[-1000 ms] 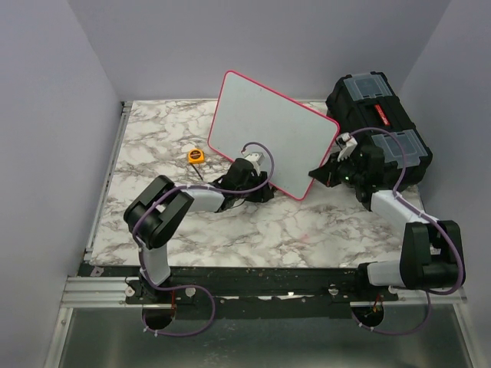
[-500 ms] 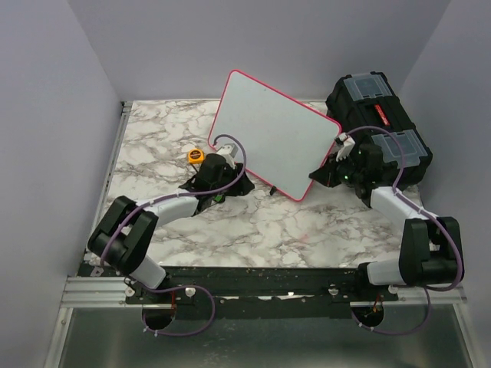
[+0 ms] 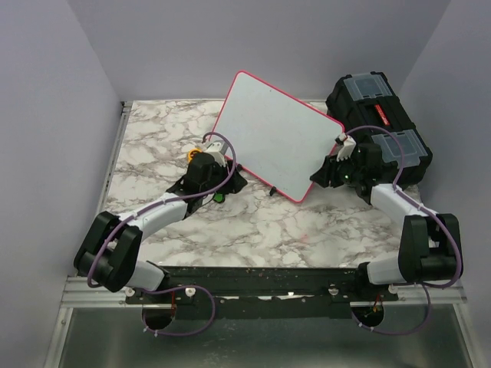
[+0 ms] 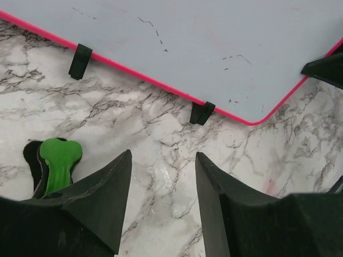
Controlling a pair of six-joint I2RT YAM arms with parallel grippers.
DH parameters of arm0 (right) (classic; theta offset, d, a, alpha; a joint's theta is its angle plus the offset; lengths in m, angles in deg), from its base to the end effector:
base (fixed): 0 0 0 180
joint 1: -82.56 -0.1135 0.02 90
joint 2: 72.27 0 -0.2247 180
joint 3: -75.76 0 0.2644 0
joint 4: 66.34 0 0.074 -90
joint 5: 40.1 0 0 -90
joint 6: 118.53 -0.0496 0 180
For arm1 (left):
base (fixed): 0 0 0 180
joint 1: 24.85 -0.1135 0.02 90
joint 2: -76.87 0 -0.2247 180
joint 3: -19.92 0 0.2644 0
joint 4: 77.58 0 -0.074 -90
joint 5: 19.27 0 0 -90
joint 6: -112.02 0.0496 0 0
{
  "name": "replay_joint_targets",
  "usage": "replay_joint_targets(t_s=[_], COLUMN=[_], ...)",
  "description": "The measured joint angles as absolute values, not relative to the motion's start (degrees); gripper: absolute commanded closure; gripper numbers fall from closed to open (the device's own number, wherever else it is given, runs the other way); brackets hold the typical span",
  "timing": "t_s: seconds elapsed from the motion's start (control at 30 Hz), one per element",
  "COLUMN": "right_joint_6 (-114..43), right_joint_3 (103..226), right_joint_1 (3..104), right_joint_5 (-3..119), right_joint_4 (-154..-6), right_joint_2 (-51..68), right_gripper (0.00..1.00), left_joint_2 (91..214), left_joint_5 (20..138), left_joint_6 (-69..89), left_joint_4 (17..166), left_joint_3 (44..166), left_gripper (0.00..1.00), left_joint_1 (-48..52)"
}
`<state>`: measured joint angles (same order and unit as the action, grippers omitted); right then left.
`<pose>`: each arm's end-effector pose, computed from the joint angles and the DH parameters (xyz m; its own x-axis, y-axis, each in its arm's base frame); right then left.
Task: Erase the whiteboard
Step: Place the whiteboard at the center of the board, then reset both arms
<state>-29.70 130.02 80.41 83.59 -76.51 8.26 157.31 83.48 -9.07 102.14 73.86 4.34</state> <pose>0.3116 0.0392 0.1496 -0.6032 -0.0056 -0.7976 -0.4649 0.8150 0.3458 0.2815 -0.1698 0.1620 -0.6713 -0.2019 -0.7132 0.3515 0.7604 -0.5462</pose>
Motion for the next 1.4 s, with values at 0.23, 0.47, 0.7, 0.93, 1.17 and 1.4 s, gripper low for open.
replay_joint_targets(t_s=[0.23, 0.47, 0.7, 0.93, 1.17, 1.4], right_joint_6=[-27.97, -21.7, -15.28, -19.56, -32.96, -37.74], right_joint_3=[130.06, 130.06, 131.35, 140.6, 156.31, 158.43], right_joint_1=[80.54, 80.8, 80.8, 81.33, 81.54, 81.83], right_joint_5=[81.65, 80.84, 81.23, 76.49, 63.83, 58.08], right_joint_4=[-80.19, -89.67, -98.96, -108.51, -109.5, -112.21], right_joint_2=[6.21, -0.7, -9.9, -20.26, -23.72, -25.46], right_gripper=[0.34, 0.17, 0.15, 0.0, 0.0, 0.0], left_joint_2=[154.34, 145.2, 127.87, 112.26, 104.7, 99.32], left_joint_5=[83.5, 82.76, 79.0, 81.06, 90.85, 94.26], left_joint_6=[-8.35, -6.12, -3.24, -4.37, -4.07, -1.07], left_joint_4=[100.57, 98.73, 96.28, 88.46, 72.57, 63.3], left_joint_3=[71.34, 69.29, 66.62, 66.75, 76.65, 84.72], left_gripper=[0.5, 0.39, 0.01, 0.01, 0.01, 0.01], left_joint_1=[3.58, 2.5, -0.16, -11.68, -25.71, -25.91])
